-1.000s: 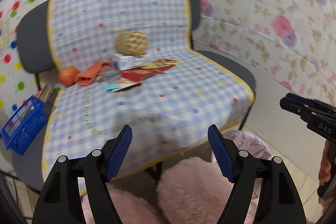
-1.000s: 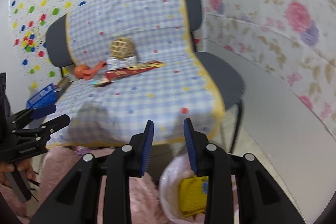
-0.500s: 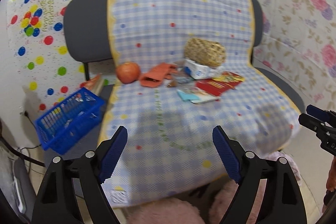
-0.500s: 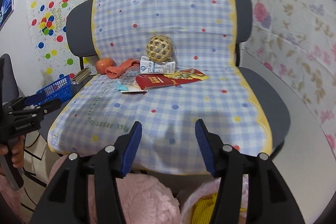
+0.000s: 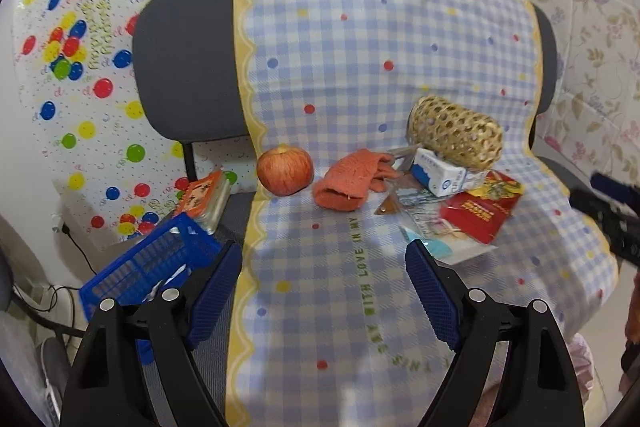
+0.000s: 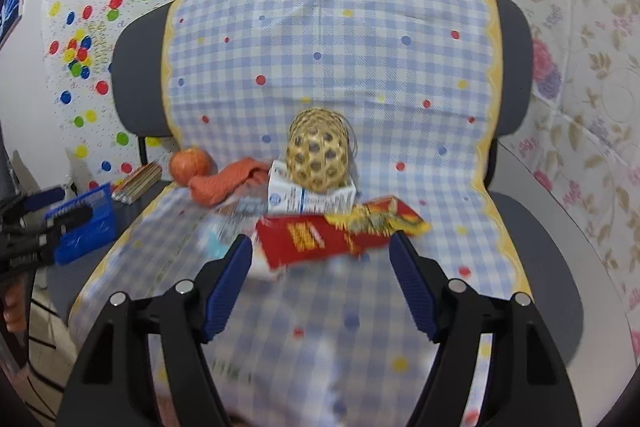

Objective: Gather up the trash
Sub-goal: 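Grasp the woven bamboo tube with the right tool and lift it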

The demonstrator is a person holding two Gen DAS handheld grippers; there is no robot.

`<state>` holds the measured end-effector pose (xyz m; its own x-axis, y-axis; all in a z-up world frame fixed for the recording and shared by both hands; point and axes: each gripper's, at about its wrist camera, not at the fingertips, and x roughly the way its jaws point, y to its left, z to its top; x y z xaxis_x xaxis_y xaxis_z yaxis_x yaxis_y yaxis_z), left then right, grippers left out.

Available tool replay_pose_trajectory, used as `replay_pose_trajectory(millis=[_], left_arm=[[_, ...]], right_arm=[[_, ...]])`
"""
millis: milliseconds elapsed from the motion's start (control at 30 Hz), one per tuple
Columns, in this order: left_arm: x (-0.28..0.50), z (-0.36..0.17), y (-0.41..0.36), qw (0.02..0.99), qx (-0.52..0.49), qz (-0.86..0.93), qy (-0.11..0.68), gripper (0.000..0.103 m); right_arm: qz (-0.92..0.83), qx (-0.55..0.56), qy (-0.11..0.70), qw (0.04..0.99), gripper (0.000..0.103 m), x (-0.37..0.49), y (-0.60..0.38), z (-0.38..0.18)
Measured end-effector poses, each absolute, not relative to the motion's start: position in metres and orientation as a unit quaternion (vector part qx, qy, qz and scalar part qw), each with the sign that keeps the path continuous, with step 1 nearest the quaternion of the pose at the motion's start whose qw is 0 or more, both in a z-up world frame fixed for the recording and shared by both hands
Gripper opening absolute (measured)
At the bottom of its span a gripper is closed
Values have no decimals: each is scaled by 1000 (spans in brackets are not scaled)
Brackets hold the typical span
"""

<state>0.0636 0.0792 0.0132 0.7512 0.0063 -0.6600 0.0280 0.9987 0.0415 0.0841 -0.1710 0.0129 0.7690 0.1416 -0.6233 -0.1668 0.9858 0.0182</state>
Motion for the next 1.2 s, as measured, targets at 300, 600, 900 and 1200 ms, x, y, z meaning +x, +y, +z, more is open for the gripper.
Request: replay_pose_trajectory(millis=[300, 600, 900, 1200], left_arm=[[115, -21, 81, 924, 9, -5, 382, 84], [132, -36, 83, 919, -1, -6, 394, 84], [132, -32, 83, 922, 1, -5, 387, 84], [159, -43, 68, 921, 21, -2, 389, 84]], right_arm=[[84, -5, 336, 938, 83, 174, -158, -8], [85, 29, 374, 923, 84, 227, -153, -26], [64, 16, 353, 933, 67, 201, -154, -5], [34, -14, 261, 965, 67, 120, -173, 34]])
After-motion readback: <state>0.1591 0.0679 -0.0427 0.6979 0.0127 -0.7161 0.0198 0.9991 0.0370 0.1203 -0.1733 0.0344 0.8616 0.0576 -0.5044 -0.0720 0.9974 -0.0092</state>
